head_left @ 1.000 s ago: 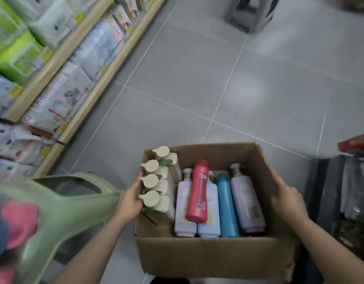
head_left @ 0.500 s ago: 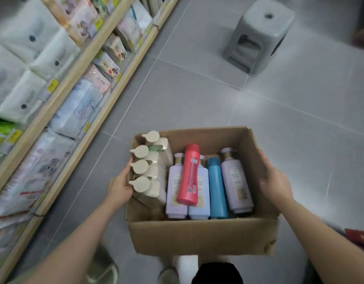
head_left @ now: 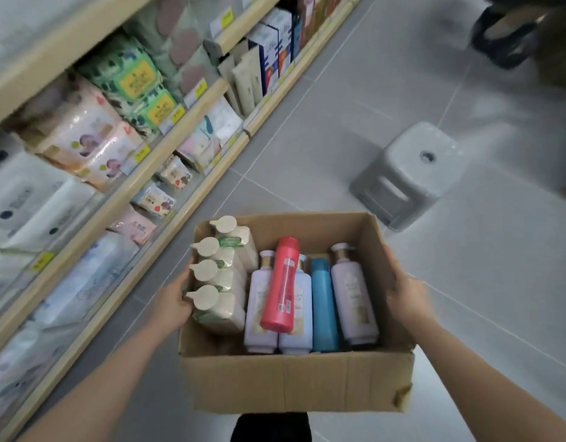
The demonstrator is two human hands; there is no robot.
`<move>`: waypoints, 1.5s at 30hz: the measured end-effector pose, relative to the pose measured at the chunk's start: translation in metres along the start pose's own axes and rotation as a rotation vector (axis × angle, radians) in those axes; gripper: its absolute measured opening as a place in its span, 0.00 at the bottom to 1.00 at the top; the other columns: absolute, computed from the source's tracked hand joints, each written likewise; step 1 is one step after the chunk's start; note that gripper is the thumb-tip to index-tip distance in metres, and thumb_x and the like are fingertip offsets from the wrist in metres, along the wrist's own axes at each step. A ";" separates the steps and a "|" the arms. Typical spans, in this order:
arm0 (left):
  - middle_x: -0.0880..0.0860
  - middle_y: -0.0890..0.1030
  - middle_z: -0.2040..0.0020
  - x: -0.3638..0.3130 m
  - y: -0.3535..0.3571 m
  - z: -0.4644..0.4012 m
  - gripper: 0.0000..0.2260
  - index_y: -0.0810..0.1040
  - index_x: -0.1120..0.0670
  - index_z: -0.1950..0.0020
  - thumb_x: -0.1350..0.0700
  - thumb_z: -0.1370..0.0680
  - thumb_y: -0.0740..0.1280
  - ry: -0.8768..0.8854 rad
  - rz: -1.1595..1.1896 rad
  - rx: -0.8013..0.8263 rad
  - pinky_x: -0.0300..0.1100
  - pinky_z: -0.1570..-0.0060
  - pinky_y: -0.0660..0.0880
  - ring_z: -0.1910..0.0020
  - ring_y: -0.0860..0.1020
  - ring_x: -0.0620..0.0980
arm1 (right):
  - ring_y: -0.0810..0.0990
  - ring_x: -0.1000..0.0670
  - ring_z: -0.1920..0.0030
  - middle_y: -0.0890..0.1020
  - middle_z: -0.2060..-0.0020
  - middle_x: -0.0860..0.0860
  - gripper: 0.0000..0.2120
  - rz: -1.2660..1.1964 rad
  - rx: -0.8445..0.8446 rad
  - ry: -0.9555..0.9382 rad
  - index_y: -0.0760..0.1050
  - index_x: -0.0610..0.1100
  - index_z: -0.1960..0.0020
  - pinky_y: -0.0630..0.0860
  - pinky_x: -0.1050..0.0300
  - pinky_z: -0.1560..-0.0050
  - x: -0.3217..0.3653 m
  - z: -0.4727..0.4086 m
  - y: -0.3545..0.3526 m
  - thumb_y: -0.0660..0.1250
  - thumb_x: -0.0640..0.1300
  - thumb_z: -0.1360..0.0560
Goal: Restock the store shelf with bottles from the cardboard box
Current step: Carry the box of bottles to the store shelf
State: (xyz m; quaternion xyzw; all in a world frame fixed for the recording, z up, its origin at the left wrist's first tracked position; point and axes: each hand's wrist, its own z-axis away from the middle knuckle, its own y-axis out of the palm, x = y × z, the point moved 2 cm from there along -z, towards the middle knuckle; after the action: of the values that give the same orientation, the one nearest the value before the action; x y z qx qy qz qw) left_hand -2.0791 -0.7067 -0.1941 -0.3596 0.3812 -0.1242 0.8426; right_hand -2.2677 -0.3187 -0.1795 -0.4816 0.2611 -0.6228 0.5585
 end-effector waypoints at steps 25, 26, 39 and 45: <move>0.61 0.75 0.34 -0.177 -0.019 -0.271 0.33 0.62 0.53 0.26 0.71 0.29 0.66 -0.267 0.186 -0.287 0.48 0.45 0.68 0.38 0.74 0.64 | 0.71 0.43 0.68 0.71 0.71 0.47 0.45 0.183 0.193 -0.334 0.35 0.69 0.30 0.67 0.54 0.65 0.147 -0.463 -0.159 0.56 0.35 0.29; 0.60 0.74 0.34 -0.181 -0.018 -0.279 0.34 0.60 0.51 0.25 0.70 0.28 0.66 -0.264 0.185 -0.269 0.47 0.46 0.68 0.38 0.74 0.64 | 0.71 0.43 0.68 0.72 0.69 0.46 0.44 0.198 0.198 -0.343 0.37 0.67 0.29 0.68 0.54 0.65 0.154 -0.475 -0.161 0.56 0.35 0.29; 0.63 0.83 0.51 -0.192 -0.021 -0.338 0.37 0.58 0.45 0.24 0.68 0.29 0.65 -0.499 0.258 -0.251 0.45 0.58 0.70 0.55 0.80 0.64 | 0.79 0.36 0.62 0.73 0.67 0.44 0.43 0.344 0.214 -0.488 0.44 0.65 0.27 0.69 0.53 0.65 0.233 -0.575 -0.185 0.58 0.34 0.31; 0.61 0.82 0.61 -0.211 -0.003 -0.360 0.41 0.54 0.44 0.24 0.69 0.31 0.65 -0.531 0.298 -0.259 0.45 0.62 0.70 0.63 0.79 0.62 | 0.80 0.35 0.59 0.81 0.59 0.36 0.42 0.348 0.246 -0.555 0.44 0.64 0.26 0.75 0.48 0.62 0.246 -0.623 -0.191 0.57 0.34 0.29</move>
State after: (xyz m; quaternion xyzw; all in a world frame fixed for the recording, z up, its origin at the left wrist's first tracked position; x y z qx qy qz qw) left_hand -2.4855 -0.7913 -0.2380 -0.4237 0.2091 0.1481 0.8688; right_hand -2.8862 -0.6385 -0.1877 -0.5099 0.1008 -0.3904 0.7599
